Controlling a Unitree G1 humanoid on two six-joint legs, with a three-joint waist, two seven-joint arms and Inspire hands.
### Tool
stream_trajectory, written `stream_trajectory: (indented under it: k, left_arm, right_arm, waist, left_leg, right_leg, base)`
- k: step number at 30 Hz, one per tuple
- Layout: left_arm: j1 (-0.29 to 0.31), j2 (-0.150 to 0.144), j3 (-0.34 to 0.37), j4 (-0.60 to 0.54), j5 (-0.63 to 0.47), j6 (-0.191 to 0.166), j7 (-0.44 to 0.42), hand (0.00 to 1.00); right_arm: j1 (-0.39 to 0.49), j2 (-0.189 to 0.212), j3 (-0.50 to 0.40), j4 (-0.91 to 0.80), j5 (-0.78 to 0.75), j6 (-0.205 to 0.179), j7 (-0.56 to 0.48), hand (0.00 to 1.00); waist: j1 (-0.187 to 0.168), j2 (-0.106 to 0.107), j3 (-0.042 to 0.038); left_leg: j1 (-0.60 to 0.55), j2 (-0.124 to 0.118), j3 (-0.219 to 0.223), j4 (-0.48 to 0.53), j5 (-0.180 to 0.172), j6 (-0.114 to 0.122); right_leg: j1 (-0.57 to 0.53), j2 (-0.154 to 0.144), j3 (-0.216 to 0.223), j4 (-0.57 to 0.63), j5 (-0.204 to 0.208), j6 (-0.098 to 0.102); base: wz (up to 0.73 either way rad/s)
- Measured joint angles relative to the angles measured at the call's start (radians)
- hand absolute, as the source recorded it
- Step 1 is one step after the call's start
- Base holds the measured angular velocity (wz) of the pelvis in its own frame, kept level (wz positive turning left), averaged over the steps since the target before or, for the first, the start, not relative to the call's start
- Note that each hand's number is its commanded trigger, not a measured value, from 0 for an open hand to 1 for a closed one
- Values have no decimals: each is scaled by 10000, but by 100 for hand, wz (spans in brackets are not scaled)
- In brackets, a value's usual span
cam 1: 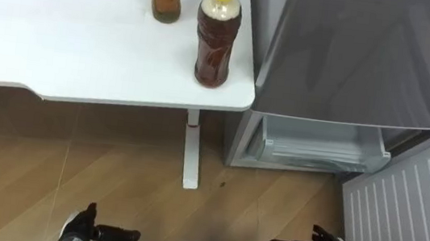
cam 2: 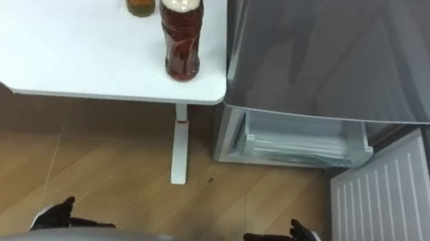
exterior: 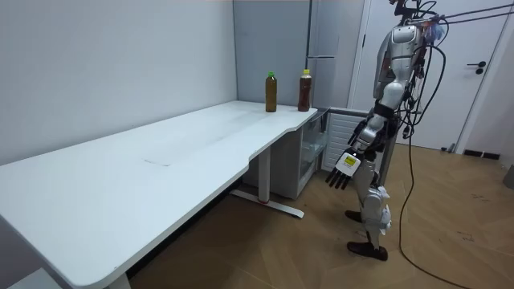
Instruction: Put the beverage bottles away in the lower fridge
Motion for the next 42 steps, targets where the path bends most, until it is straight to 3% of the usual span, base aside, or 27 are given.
stream_trajectory:
  k: [11,20,27,31,38,42]
  left_arm:
    - [187,-48,98,-100,-293,6,287,0]
    - [371,-39,185,-5,-907,-1,504,0]
    - [341,-38,247,-742,-1300,-146,1468,0]
    - [310,-36,706,-1238,-1231,-372,2004,0]
    - [398,11,892,-1235,-1353,-418,2852,0]
    - [421,0,915,-1728,-2213,-476,3616,0]
  right_arm:
    - [-9,-9,255,12,197,70,-210,0]
    - [7,-9,276,162,523,92,-195,0]
    - [-8,-21,410,183,538,35,-160,0]
    - [6,-23,339,126,310,38,-206,0]
    - [67,-23,361,13,265,101,-226,0]
    - [74,-24,359,11,57,100,-352,0]
  waist:
    - [22,-97,21]
    - [3,-139,-8]
    - [9,-163,-2]
    - [31,-167,2]
    - [45,-220,-36]
    - [50,-284,-45]
  left_leg:
    - [174,21,-14,-83,-1,-2]
    - [245,20,-149,-83,0,-2]
    - [174,23,-196,-88,-2,-3]
    - [172,37,-232,-89,-4,-8]
    - [179,31,-311,-90,-5,-10]
    - [226,29,-336,-89,-5,-10]
  right_leg:
    - [155,14,-18,0,3,-8]
    - [326,19,-68,-155,4,-8]
    - [301,15,-199,-165,5,-9]
    - [308,14,-271,-163,-5,-22]
    - [338,3,-318,-172,-7,-21]
    - [376,-2,-316,-165,-7,-21]
  base:
    - [0]
    - [2]
    - [3]
    - [3]
    - [2]
    - [0]
